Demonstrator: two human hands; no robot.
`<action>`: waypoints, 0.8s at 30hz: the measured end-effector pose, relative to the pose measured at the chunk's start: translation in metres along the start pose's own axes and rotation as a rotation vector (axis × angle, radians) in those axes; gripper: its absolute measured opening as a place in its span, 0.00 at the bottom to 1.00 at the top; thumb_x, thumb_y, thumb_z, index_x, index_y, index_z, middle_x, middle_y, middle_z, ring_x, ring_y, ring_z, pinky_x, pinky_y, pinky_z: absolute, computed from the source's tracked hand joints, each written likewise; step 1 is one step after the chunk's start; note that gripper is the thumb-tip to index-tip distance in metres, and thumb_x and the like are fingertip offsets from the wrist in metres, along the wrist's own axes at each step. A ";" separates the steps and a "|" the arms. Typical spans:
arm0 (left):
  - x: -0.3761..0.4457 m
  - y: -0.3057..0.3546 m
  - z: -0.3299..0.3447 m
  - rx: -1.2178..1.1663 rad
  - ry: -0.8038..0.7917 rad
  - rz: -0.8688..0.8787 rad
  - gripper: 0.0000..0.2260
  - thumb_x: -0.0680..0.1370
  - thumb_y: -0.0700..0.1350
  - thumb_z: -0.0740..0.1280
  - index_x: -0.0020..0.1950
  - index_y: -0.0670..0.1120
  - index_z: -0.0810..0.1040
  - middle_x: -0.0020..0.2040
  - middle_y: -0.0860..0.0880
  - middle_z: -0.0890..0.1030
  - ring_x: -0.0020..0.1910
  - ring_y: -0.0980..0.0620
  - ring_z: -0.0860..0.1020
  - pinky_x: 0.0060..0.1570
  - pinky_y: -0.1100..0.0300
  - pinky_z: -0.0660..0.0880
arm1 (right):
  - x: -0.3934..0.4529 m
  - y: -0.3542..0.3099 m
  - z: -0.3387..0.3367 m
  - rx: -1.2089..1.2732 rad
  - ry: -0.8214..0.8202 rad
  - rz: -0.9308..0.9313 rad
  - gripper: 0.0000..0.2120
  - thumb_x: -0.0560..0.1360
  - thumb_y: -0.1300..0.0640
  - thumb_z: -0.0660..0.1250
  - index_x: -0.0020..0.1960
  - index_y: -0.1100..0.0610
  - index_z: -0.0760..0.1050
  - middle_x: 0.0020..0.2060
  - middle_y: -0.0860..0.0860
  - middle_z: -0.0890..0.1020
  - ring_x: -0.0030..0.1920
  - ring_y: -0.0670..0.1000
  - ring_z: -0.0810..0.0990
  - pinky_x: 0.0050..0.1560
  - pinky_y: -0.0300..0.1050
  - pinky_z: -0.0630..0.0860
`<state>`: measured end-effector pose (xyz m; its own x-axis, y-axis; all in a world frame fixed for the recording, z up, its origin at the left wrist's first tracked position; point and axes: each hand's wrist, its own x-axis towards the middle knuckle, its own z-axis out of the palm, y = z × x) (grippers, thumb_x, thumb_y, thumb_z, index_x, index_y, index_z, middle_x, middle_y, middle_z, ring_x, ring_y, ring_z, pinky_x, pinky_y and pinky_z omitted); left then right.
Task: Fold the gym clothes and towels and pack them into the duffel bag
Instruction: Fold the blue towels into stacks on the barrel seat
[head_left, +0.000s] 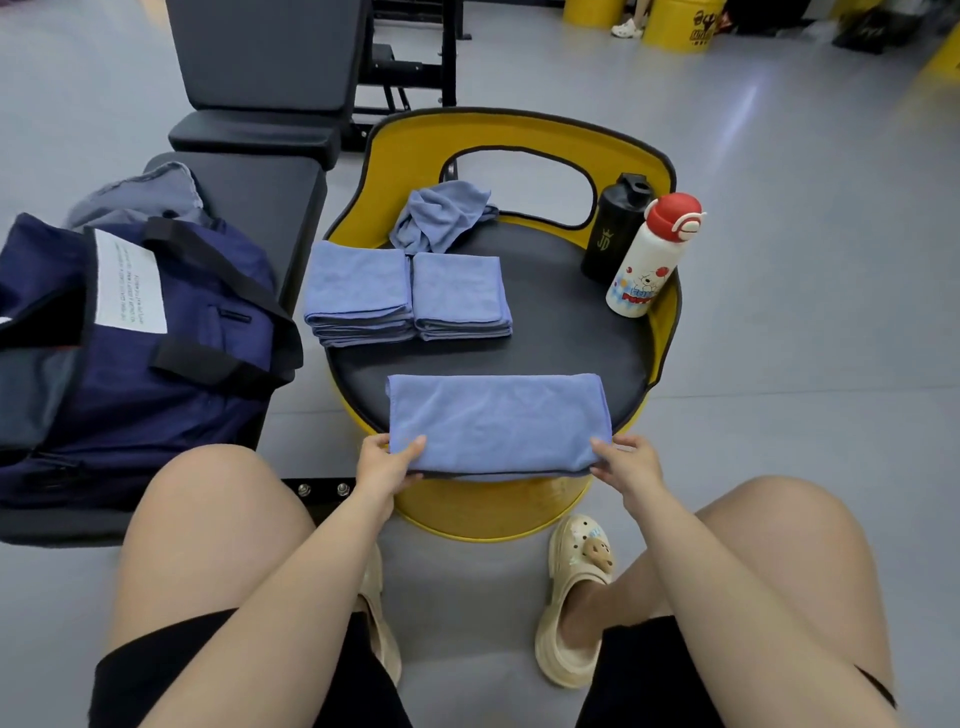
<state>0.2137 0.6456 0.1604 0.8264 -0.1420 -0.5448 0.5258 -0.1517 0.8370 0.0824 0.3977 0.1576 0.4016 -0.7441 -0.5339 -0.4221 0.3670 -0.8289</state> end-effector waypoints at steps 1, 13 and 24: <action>-0.002 0.000 0.001 0.010 -0.018 -0.009 0.16 0.76 0.40 0.69 0.62 0.40 0.69 0.56 0.45 0.74 0.50 0.47 0.76 0.40 0.58 0.77 | 0.001 0.000 0.001 -0.009 0.017 0.014 0.12 0.75 0.64 0.69 0.55 0.60 0.69 0.43 0.55 0.76 0.34 0.52 0.77 0.42 0.44 0.79; 0.005 0.006 0.007 0.060 0.039 0.041 0.07 0.77 0.39 0.64 0.54 0.46 0.71 0.47 0.49 0.76 0.48 0.48 0.75 0.41 0.59 0.73 | -0.012 -0.003 0.018 -0.598 0.125 -0.555 0.18 0.76 0.62 0.63 0.66 0.58 0.72 0.64 0.54 0.72 0.62 0.54 0.72 0.57 0.43 0.69; 0.048 0.031 0.023 0.090 0.176 0.233 0.13 0.79 0.36 0.61 0.58 0.49 0.79 0.51 0.53 0.79 0.49 0.54 0.75 0.54 0.61 0.70 | 0.011 -0.002 0.068 -1.226 -0.137 -0.552 0.26 0.84 0.48 0.46 0.79 0.54 0.45 0.78 0.52 0.44 0.77 0.55 0.40 0.74 0.53 0.39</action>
<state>0.2648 0.6120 0.1588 0.9491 -0.0127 -0.3147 0.3042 -0.2219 0.9264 0.1431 0.4266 0.1419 0.7996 -0.5440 -0.2542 -0.5998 -0.7435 -0.2957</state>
